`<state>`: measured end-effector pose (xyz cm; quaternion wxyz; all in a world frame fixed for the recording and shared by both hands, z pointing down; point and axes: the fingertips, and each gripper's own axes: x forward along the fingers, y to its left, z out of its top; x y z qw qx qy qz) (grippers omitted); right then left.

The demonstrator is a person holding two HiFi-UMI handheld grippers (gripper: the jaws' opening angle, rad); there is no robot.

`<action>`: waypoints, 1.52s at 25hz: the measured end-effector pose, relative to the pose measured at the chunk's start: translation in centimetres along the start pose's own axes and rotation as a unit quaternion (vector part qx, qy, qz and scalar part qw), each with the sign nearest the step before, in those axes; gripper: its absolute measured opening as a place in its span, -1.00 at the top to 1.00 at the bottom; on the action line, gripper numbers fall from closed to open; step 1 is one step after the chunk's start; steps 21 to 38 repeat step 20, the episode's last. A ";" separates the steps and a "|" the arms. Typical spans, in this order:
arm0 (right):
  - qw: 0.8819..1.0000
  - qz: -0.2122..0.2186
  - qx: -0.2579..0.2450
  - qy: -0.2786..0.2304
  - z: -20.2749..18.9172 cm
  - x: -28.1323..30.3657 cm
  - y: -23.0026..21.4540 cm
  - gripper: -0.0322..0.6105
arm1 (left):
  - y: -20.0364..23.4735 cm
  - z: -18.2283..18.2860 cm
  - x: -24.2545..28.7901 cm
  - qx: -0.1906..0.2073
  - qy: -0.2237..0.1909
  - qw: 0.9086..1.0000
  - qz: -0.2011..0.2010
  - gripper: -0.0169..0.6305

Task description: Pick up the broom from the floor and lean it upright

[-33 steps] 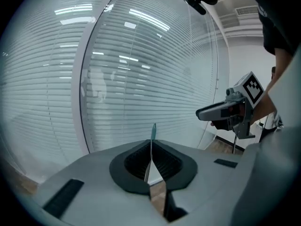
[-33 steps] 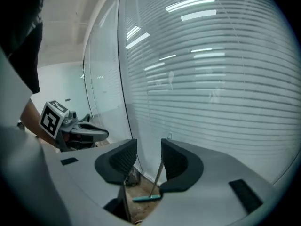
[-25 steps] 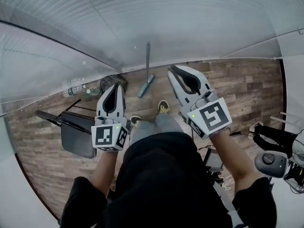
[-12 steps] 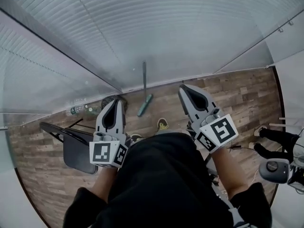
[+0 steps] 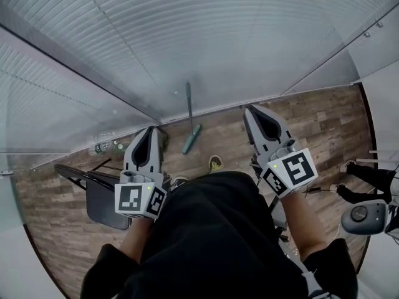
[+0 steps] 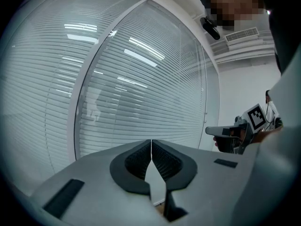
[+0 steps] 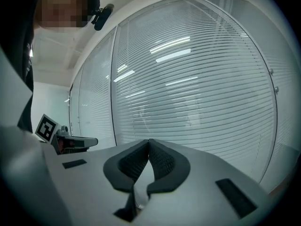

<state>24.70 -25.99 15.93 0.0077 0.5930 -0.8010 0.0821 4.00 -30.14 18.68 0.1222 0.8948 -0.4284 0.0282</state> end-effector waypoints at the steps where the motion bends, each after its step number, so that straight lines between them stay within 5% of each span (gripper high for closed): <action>1: 1.000 0.000 0.004 -0.001 0.0 -0.1 -0.1 0.84 | -0.1 0.3 0.1 0.001 -0.001 1.000 -0.001 0.88; 38: 1.000 -0.013 0.007 -0.007 -0.1 -0.2 -2.8 0.84 | -1.9 0.2 2.4 0.028 0.001 1.000 -0.008 0.88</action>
